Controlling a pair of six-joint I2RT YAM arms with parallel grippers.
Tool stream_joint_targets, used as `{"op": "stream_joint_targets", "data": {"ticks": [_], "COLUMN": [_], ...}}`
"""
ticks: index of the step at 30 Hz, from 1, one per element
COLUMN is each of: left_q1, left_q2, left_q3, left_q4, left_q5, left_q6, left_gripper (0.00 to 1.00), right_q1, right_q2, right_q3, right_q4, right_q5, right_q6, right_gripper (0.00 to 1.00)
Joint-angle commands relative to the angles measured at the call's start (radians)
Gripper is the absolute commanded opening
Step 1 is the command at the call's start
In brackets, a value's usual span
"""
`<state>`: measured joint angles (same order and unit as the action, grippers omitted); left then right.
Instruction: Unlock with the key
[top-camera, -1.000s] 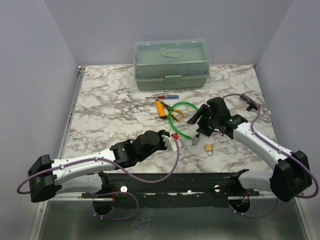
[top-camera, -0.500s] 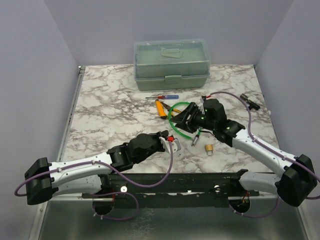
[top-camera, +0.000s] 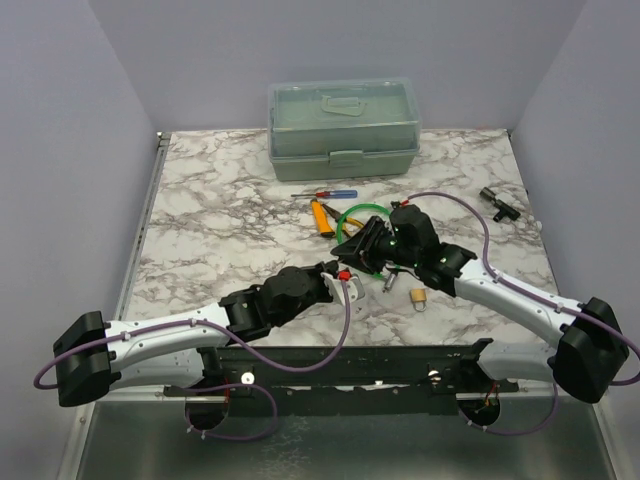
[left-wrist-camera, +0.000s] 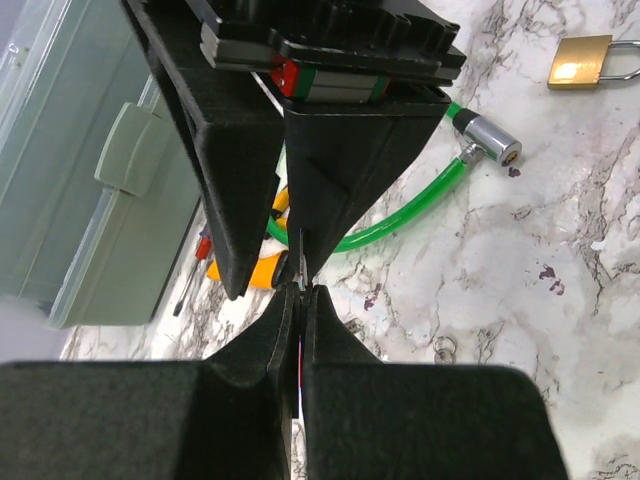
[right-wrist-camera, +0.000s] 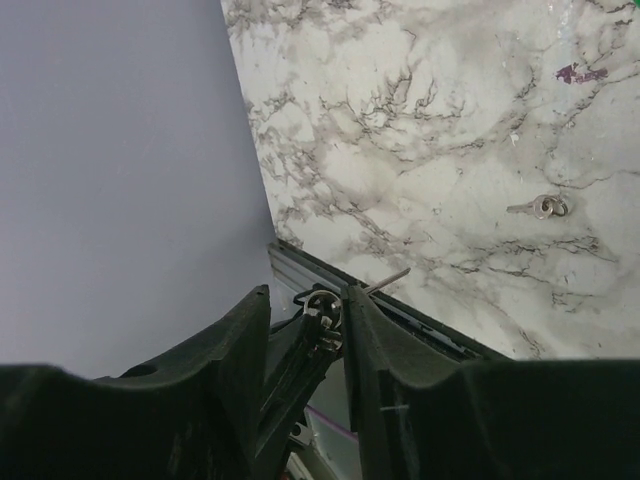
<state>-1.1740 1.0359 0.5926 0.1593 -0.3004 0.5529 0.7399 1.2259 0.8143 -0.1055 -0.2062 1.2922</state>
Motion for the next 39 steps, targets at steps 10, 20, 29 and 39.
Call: {"op": "stream_joint_targets", "data": {"ticks": [10, 20, 29, 39], "left_q1": [-0.006, -0.006, -0.007, 0.035], "left_q2": [0.010, -0.003, -0.030, -0.152], "left_q3": [0.034, 0.032, 0.028, 0.138], "left_q4": [0.035, 0.010, -0.020, -0.273], "left_q5": [-0.056, -0.030, -0.007, 0.256], "left_q6": [-0.023, -0.038, -0.043, -0.231], "left_gripper": [0.00, 0.25, 0.42, 0.56], "right_q1": [0.044, 0.044, 0.044, 0.043], "right_q2": [0.026, 0.003, -0.033, -0.175], "right_q3": [0.029, 0.031, 0.004, -0.055], "right_q4": [-0.014, 0.047, 0.118, 0.242], "right_q5": [0.074, 0.101, 0.125, 0.166], "right_q6": [0.041, -0.008, -0.058, -0.345], "right_gripper": [0.00, 0.00, 0.00, 0.00]}}
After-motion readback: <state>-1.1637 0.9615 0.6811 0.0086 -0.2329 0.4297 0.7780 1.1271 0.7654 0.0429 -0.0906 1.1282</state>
